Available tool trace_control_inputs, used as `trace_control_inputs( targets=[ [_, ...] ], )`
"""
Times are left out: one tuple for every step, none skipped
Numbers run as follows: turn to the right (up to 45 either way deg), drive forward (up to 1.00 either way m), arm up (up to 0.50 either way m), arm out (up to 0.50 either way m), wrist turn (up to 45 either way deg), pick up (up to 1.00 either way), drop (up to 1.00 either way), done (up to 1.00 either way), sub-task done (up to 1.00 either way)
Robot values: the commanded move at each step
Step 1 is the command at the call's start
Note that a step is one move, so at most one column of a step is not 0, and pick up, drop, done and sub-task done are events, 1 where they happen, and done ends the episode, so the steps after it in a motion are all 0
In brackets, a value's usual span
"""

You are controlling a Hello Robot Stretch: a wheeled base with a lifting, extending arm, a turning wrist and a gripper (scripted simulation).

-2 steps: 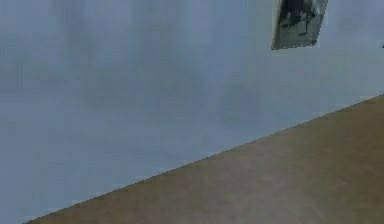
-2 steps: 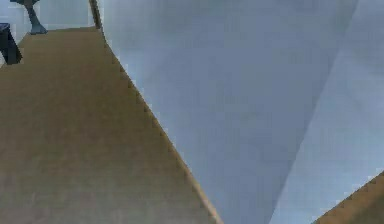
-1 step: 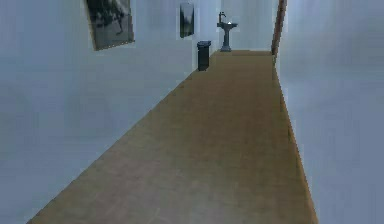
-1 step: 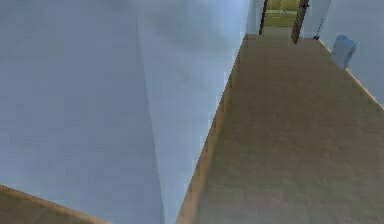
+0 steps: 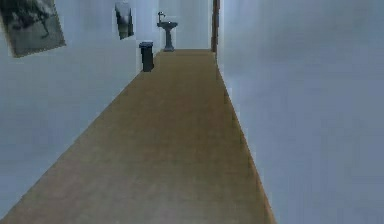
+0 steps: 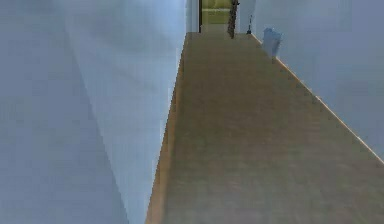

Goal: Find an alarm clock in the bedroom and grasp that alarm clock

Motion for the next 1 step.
trace_control_inputs(
  targets=[
    [0.0,1.00,0.00,0.00,0.0,0.00,0.00,0.00,0.00]
  ],
)
